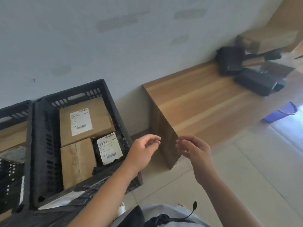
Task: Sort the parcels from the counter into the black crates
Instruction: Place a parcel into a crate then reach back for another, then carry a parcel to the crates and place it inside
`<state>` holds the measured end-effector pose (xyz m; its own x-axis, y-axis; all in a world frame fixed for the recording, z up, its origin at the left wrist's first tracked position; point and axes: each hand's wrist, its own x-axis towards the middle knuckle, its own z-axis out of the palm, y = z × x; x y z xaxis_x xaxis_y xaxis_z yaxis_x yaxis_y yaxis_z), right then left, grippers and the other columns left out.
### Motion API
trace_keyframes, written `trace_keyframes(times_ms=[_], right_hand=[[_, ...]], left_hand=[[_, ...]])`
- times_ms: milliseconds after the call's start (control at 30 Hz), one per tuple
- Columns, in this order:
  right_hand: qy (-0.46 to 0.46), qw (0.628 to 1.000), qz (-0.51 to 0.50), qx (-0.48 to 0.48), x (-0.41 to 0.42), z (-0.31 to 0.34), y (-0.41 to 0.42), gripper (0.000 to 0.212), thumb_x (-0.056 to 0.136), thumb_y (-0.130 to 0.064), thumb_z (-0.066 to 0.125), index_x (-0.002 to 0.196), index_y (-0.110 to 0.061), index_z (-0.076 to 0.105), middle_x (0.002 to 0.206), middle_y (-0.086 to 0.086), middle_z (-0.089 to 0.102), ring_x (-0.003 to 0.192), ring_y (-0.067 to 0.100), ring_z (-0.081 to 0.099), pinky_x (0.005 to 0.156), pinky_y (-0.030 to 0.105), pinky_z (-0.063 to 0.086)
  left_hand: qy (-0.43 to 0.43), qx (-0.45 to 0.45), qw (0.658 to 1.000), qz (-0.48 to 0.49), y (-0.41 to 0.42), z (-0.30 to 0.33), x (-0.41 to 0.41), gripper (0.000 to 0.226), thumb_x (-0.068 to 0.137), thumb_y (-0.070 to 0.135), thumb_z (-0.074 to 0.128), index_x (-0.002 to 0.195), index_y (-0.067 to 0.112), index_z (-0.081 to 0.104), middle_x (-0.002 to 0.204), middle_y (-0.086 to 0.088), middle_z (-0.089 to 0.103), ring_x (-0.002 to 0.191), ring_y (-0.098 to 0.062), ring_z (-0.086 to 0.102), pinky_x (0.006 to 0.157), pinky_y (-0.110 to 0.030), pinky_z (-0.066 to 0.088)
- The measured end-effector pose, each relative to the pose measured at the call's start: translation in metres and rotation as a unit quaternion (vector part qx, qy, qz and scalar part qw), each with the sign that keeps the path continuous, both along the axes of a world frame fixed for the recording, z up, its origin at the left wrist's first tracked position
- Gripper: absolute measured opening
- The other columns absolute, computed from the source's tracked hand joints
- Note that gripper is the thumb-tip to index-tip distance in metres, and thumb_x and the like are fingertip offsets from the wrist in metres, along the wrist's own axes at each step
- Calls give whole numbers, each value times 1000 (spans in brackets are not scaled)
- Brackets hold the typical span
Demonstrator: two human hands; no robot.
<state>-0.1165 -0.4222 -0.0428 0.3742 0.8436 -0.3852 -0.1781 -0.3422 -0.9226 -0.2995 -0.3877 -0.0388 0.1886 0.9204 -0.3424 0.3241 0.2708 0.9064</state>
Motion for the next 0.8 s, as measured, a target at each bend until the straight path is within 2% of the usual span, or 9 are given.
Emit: trace_keyframes(times_ms=[133,300,433,567,800], right_hand=[[17,998,-53,8,88,-1,-11,19,99,-1,59,95,-6,77,86,9,77,84,24,73,85,42,59],[30,992,-120,6,187,-10,-39,23,100,0,56,96,-7,77,89,10,77,86,24,73,87,42,58],[52,982,-181,1,252,-16,-53,24,100,0,57,92,-6,78,91,13,77,90,28,73,85,41,57],[57,972,-230,7,315,-14,-43,23,100,-1,57,93,-6,78,90,13,77,89,27,73,87,42,58],[34,960,-276,14,450,-4,5,21,100,-3,58,97,-6,78,92,12,77,90,25,73,87,40,58]], left_hand=[[-32,-11,999,-14,4,8,88,25,100,10,60,103,30,75,102,7,76,101,-13,71,94,-32,57],[-58,-45,995,-65,-8,0,197,22,101,8,59,107,20,76,101,2,78,95,-13,73,85,-26,59],[-51,-92,988,-117,-9,0,262,22,102,7,58,108,18,76,101,2,78,93,-13,73,87,-27,58],[-37,-96,984,-144,16,1,327,22,100,4,59,108,15,76,104,-2,78,95,-18,72,89,-31,57],[-59,-103,977,-179,87,-7,470,21,100,1,58,109,10,75,109,-12,76,89,-16,70,86,-31,57]])
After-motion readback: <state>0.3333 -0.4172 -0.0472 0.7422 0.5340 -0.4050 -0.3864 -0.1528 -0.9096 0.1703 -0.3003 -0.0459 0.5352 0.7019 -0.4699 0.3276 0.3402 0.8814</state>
